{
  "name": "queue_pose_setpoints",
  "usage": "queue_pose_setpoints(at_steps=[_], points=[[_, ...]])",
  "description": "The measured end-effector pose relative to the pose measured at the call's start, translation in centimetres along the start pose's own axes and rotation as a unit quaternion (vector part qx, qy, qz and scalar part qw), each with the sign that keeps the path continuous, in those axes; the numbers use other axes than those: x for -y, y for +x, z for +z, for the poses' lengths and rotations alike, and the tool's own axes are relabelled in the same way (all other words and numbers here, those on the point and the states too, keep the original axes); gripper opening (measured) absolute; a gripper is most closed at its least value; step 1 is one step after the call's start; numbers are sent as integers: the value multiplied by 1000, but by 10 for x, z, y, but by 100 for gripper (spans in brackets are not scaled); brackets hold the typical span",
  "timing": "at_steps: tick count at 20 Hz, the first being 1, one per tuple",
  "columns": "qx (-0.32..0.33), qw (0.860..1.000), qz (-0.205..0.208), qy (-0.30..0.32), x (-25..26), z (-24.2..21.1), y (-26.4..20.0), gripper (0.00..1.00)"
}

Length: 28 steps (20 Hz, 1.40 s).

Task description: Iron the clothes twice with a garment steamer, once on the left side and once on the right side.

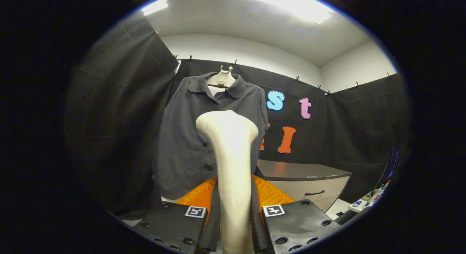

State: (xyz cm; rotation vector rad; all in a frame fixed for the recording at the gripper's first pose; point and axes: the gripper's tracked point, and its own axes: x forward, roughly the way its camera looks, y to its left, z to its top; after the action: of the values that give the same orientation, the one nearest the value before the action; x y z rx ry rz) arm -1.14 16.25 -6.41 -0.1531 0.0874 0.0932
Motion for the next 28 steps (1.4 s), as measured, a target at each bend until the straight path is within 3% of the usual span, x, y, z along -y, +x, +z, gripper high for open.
queue_pose_setpoints(at_steps=[28], points=[[-8, 1000, -7, 0, 8, -6, -1, 43]])
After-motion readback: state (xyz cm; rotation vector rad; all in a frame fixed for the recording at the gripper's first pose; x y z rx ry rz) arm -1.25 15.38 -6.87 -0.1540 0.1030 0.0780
